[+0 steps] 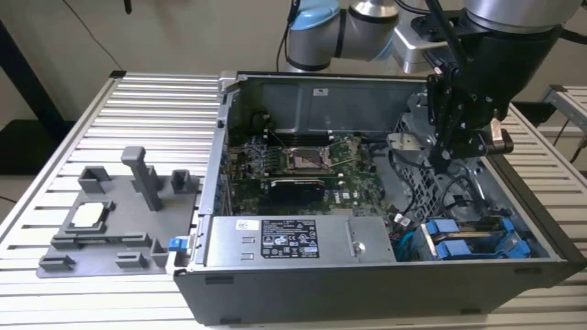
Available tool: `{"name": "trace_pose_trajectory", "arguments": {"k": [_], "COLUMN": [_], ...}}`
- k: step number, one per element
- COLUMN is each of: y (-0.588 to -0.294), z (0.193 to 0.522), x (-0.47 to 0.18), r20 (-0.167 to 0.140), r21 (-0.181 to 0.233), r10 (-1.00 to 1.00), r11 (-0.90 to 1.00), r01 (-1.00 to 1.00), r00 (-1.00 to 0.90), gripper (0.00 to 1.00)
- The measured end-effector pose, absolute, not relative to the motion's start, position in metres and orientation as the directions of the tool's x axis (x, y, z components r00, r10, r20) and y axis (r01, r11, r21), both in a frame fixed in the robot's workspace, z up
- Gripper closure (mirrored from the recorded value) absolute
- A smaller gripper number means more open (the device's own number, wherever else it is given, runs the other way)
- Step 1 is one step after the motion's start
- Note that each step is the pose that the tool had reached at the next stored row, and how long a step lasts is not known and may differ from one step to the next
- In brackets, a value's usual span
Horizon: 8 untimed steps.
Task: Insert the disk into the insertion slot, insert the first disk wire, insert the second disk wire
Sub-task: 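Insert the first disk wire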
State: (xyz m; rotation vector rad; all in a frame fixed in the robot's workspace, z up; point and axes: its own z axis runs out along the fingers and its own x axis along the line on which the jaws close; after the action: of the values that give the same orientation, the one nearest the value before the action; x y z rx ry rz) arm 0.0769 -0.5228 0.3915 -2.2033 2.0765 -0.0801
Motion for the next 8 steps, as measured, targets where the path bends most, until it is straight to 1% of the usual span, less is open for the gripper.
{"name": "trace_pose_trajectory", "arguments": {"k": [8], "y": [-0.5228], "z": [0.3915], "x": [0.0770], "r20": [-0.039], "r21": [-0.118], "r10": [-0.997], "r11": [-0.057], "r01": [-0.991], "r00": [0.062], "gripper": [0.87]}}
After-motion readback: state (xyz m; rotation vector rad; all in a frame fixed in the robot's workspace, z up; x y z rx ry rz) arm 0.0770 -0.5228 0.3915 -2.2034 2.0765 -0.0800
